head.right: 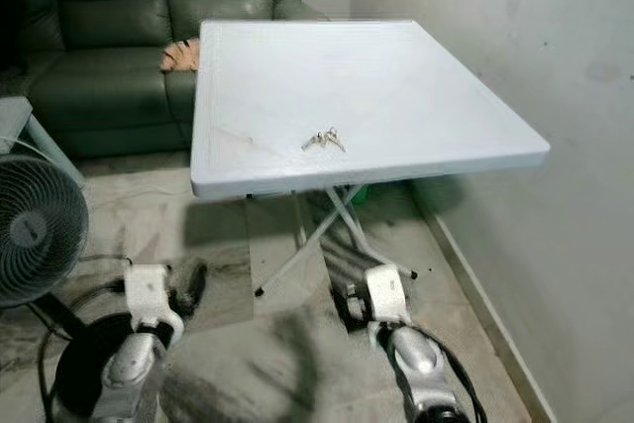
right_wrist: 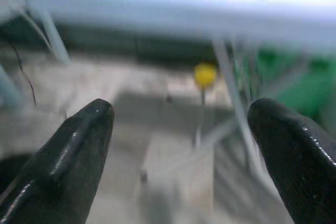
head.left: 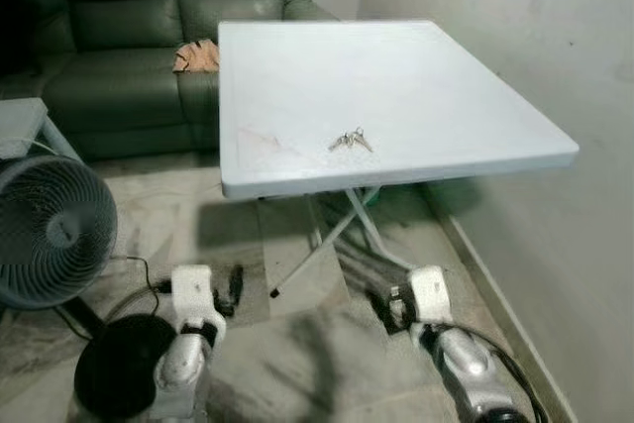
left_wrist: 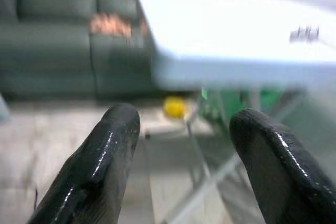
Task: Hang keys on a hook
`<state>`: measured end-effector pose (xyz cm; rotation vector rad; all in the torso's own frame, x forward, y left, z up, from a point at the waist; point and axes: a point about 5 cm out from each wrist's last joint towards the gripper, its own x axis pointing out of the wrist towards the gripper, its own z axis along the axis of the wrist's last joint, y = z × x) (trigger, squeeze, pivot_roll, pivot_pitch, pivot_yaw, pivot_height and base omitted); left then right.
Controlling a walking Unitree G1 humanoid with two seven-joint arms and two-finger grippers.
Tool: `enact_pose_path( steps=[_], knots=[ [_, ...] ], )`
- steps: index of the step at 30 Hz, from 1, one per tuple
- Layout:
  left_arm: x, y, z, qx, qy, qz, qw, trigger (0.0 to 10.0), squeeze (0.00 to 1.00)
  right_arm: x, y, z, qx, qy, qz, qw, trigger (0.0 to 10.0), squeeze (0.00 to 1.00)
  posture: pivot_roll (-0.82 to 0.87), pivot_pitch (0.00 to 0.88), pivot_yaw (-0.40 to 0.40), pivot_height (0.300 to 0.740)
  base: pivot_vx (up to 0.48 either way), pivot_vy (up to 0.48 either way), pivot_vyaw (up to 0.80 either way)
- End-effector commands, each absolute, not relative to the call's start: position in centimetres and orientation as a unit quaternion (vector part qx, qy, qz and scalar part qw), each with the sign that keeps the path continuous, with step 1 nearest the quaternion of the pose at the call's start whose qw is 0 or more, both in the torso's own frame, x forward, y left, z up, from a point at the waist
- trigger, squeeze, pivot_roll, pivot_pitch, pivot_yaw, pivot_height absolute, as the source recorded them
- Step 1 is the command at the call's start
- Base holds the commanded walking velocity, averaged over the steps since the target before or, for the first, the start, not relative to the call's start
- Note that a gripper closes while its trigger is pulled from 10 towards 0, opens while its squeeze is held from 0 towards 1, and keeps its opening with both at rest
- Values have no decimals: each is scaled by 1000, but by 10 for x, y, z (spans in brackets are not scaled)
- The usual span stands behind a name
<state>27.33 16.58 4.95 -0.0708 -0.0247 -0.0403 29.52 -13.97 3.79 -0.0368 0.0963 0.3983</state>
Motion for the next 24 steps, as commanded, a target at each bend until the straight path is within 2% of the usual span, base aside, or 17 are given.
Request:
enact_pose_path(
  steps=[1, 9, 17, 24],
  knots=[
    [271, 167, 59, -36, -27, -20, 999, 10000, 0, 295, -139, 49, -7, 18, 209, 978, 10000, 1000, -54, 0, -38, 740, 0, 0, 0],
    [269, 178, 94, -55, -73, -4, 996, 10000, 0, 299, -136, 81, -7, -43, 222, 974, 10000, 1000, -55, 0, -39, 740, 0, 0, 0],
    [267, 181, 115, -82, -68, 26, 994, 10000, 0, 299, -130, 107, 17, -75, 233, 969, 10000, 1000, -57, 0, -40, 740, 0, 0, 0],
    [265, 190, 134, -65, -77, 28, 994, 10000, 0, 301, -134, 127, 20, -96, 221, 970, 10000, 1000, -55, 0, -41, 740, 0, 0, 0]
  ],
)
